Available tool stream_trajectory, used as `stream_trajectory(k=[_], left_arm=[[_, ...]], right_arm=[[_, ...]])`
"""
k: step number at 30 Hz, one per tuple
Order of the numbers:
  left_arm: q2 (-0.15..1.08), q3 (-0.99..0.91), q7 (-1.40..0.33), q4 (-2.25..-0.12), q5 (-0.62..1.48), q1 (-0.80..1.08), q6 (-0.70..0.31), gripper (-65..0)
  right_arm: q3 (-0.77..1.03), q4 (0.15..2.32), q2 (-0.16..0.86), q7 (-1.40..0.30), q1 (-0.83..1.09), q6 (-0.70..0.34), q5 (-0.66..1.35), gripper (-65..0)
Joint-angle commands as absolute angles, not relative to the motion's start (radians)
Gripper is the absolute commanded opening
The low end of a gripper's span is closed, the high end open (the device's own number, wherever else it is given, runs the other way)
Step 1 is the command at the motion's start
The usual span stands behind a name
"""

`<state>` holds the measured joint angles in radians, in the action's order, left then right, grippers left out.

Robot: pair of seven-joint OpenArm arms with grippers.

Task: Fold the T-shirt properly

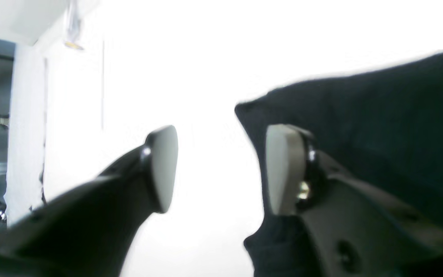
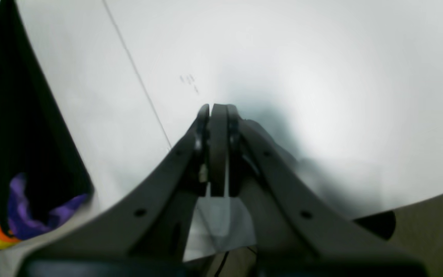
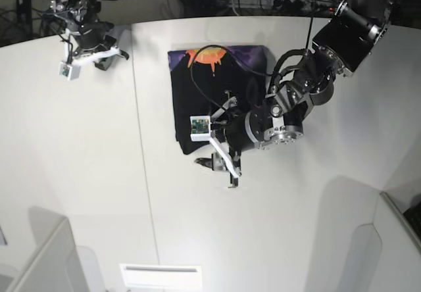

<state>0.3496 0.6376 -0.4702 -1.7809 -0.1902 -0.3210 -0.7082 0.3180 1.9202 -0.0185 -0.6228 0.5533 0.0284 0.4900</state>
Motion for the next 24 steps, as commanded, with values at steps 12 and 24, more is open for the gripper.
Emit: stream_trajectory(k=[12,24], left_arm=[[0.348,0.139,-0.289,-1.933,-0.189,0.120,-0.698,-65.0],[0.311,-0.134,0.073,-1.929,-0.081,0.610,-0.698,-65.0]], right_arm=[[0.243,1.989,0.163,-0.303,0.704,0.018,0.495,-65.0],[0.283,2.005,0.202,-0.182,0.872,-0.229,0.286,-65.0]])
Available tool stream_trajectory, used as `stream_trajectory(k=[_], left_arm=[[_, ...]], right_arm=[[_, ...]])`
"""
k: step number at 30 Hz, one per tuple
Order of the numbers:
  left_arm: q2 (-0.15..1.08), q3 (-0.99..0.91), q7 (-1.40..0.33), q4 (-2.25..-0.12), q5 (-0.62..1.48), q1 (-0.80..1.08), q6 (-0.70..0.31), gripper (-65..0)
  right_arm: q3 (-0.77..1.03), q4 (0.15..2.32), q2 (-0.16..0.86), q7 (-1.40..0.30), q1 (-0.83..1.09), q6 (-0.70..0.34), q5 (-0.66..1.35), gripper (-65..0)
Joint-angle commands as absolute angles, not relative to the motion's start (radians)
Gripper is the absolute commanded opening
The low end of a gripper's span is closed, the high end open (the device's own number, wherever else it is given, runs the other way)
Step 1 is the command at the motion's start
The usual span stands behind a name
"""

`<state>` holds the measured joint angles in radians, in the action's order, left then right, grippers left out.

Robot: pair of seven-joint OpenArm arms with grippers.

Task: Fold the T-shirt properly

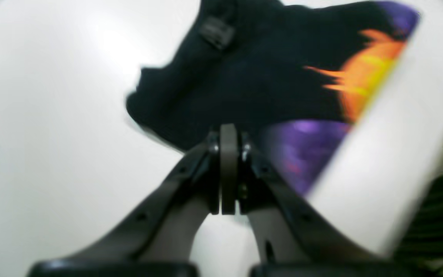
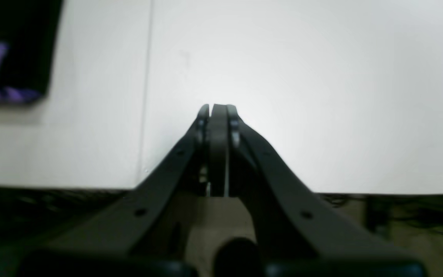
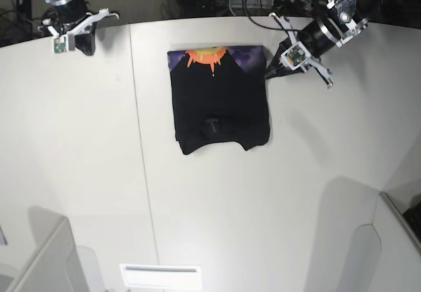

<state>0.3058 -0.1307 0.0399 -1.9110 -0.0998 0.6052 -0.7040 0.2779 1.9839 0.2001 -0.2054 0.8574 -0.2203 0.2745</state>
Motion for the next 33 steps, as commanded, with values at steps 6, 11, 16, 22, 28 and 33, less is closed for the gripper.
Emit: stream_trajectory(k=[6,11,16,22,28,33], left_arm=[[0.309,-0.193,0.147,-1.926,0.004,0.792,-0.698,-65.0],[0.311,-0.191,0.251,-1.885,0.002,0.924,-0.698,-65.0],[0.309,-0.182,0.298,-1.805,0.002,0.998,-0.698,-65.0],[0.306,-0.177,0.303,-1.710,0.001,1.067,-0.698,-65.0],[0.305,-0.110,0.303,-1.512,0.001,1.063,-0.698,-65.0],[0.291,-0.044,0.303,-1.290,0.012,0.963,-0.698,-65.0]], right_arm=[[0.286,2.005,0.177,-0.179,0.963,-0.315,0.133,-65.0],[0.286,2.005,0.177,-0.183,1.038,-0.351,0.082,-65.0],[0.285,2.005,0.179,-0.194,1.118,-0.352,0.079,-65.0],[0.278,2.000,0.182,-0.378,1.164,-0.355,0.079,-65.0],[0.194,1.891,0.257,-0.433,1.142,-0.355,0.084,-65.0],[0.064,1.710,0.308,-0.435,1.053,-0.355,0.082,-65.0]])
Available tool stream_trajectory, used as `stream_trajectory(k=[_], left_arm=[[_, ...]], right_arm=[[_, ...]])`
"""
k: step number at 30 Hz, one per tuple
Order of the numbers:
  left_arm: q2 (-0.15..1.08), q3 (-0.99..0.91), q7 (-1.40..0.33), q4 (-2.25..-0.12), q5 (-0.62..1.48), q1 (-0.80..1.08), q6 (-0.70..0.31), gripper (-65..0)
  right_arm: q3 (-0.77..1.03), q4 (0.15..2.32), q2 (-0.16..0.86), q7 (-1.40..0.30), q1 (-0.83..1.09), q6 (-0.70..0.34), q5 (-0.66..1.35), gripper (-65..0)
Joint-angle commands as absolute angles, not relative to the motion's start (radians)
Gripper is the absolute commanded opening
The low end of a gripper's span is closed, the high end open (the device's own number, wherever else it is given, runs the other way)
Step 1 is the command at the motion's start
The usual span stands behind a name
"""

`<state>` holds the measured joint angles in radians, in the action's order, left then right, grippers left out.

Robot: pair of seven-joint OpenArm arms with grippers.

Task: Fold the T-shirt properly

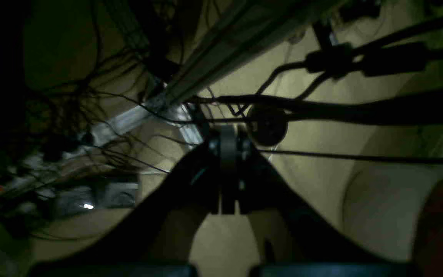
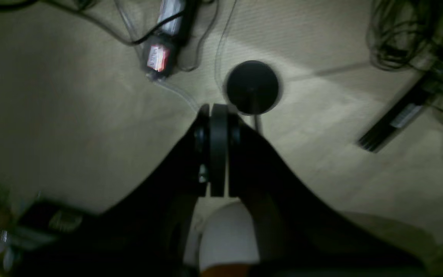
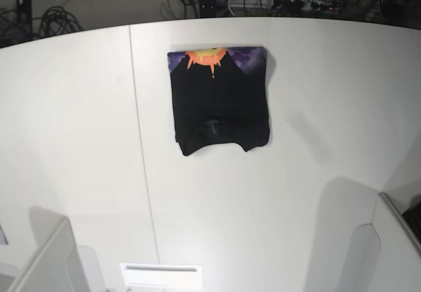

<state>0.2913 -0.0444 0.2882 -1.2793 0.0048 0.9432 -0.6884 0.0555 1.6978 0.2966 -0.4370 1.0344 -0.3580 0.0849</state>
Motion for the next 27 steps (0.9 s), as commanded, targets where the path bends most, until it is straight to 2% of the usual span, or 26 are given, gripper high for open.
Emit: stream_trajectory(k=[1,7,10,15,18,21,24,27], left_arm=[[0.274,-0.047,0.303,-1.248,0.004,0.940,-0.698,-65.0],[0.225,-0.036,0.303,-1.033,0.001,0.816,-0.644,-65.0],[0.208,-0.036,0.303,-0.932,0.001,0.751,-0.644,-65.0],[0.205,-0.036,0.305,-0.723,0.001,0.622,-0.644,-65.0],[0.208,-0.002,0.308,-0.582,-0.027,0.532,-0.644,-65.0],[0.209,0.051,0.395,-0.415,-0.105,0.444,-0.638,-65.0],[0.209,0.094,0.516,-0.219,-0.171,0.352,-0.582,-65.0],[0.208,0.122,0.579,-0.064,-0.211,0.263,-0.545,-65.0]], right_arm=[[0.038,1.667,0.318,-0.433,1.026,-0.355,0.084,-65.0],[-0.156,1.460,0.401,-0.432,0.878,-0.355,0.101,-65.0],[-0.274,1.356,0.450,-0.432,0.789,-0.354,0.220,-65.0],[-0.427,1.135,0.450,-0.427,0.633,-0.354,0.314,-65.0],[-0.481,1.006,0.392,-0.332,0.579,-0.354,0.311,-65.0],[-0.487,0.846,0.325,-0.228,0.535,-0.354,0.309,-65.0],[-0.489,0.653,0.259,-0.145,0.478,-0.354,0.308,-65.0],[-0.490,0.418,0.194,0.008,0.407,-0.354,0.308,-65.0]])
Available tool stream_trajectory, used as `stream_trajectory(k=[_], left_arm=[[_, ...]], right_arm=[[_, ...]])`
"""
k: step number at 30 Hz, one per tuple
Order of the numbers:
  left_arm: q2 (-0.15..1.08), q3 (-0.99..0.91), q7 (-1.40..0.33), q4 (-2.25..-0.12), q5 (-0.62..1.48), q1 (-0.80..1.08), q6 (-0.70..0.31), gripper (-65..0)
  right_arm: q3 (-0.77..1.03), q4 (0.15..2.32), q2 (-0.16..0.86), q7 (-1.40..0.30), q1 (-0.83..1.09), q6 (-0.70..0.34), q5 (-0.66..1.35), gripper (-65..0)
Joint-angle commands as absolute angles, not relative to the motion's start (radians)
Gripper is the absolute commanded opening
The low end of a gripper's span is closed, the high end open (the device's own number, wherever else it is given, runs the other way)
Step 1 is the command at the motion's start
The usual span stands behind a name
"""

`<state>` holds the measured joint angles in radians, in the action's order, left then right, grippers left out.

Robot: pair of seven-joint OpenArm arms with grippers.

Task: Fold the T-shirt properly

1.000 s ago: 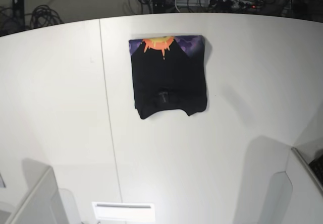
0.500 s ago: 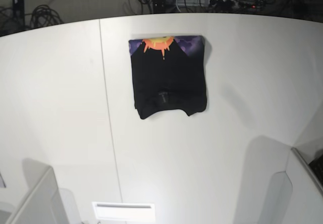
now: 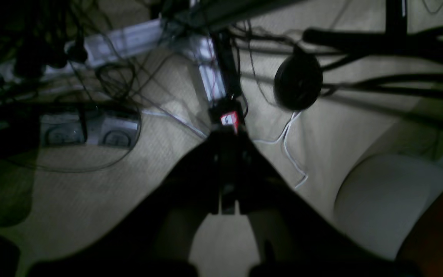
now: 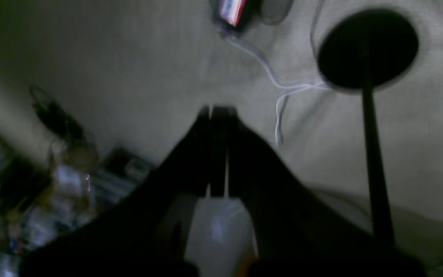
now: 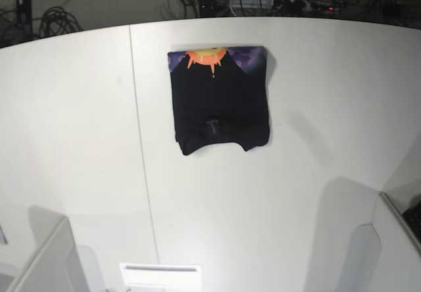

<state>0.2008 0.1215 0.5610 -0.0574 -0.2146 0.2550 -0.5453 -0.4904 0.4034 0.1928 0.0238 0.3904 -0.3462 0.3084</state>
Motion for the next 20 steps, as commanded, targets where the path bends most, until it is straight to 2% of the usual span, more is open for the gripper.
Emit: stream_trajectory(k=[1,4,7,11,20], left_arm=[[0.208,0.120,0.579,-0.045,-0.216,0.243,-0.529,-65.0],[0.208,0.136,0.578,-0.045,-0.223,0.217,-0.479,-65.0],[0.208,0.168,0.575,-0.035,-0.222,0.182,-0.435,-65.0],[0.219,0.186,0.498,-0.047,-0.222,0.177,-0.426,-65.0],[0.228,0.186,0.496,-0.061,-0.222,0.179,-0.424,-65.0]], right_arm=[[-0.490,0.341,0.176,0.074,0.387,-0.354,0.308,-65.0],[-0.490,0.174,0.130,0.262,0.346,-0.348,0.308,-65.0],[-0.489,0.117,0.105,0.352,0.335,-0.346,0.308,-65.0],[-0.484,0.117,0.101,0.355,0.335,-0.346,0.311,-65.0],[-0.481,0.117,0.101,0.360,0.334,-0.344,0.315,-65.0]])
